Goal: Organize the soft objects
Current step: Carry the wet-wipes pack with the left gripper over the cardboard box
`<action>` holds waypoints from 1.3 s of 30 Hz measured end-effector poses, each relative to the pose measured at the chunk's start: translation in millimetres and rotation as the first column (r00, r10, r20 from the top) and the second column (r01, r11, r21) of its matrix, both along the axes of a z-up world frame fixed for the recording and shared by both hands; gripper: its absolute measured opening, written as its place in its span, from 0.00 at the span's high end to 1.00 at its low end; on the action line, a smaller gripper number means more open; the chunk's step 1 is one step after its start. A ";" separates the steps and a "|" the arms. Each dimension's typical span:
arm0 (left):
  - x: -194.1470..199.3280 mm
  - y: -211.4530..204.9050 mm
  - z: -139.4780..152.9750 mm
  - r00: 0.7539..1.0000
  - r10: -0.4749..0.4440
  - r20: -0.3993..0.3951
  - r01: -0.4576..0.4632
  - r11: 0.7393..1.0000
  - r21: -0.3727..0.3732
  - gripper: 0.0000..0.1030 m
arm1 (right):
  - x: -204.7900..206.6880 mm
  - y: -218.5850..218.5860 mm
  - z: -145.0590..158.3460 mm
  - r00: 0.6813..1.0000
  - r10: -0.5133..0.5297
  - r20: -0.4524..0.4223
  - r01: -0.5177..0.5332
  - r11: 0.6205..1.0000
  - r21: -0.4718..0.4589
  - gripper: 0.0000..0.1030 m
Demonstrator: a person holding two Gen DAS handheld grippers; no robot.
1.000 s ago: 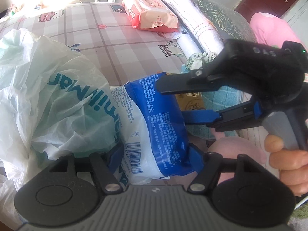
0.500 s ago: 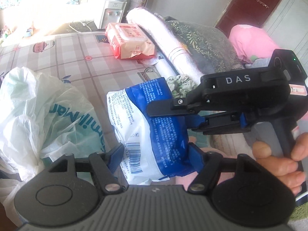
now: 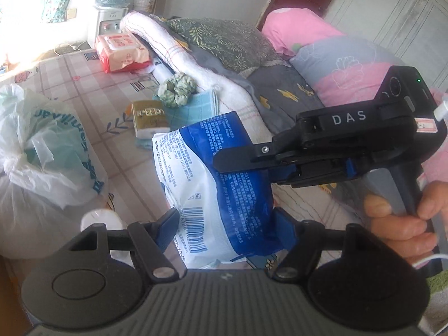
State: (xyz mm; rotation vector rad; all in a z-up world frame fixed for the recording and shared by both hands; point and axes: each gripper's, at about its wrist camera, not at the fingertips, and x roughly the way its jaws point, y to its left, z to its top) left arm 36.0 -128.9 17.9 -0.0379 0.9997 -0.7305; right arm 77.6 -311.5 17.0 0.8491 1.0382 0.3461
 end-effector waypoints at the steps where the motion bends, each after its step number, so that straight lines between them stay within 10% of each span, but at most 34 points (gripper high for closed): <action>1: -7.0 -1.3 -9.3 1.000 -0.009 -0.018 0.009 1.000 -0.005 0.29 | -10.4 -0.6 -5.1 1.000 -0.008 -0.017 0.007 1.000 -0.008 0.72; 8: -23.7 -1.7 -69.6 0.992 -0.033 -0.120 0.028 0.999 -0.040 0.28 | -53.1 2.3 -48.1 0.989 -0.073 -0.132 0.057 0.991 -0.118 0.74; 18: -37.2 31.7 -58.6 0.999 -0.003 -0.043 0.000 0.998 -0.060 0.28 | -35.6 60.6 -43.6 0.991 -0.027 -0.135 -0.022 0.937 -0.349 0.71; 39: -26.2 92.8 -66.4 0.985 0.154 -0.075 -0.151 0.987 0.049 0.38 | -36.2 75.8 -51.0 0.994 -0.053 -0.100 0.039 0.989 -0.142 0.62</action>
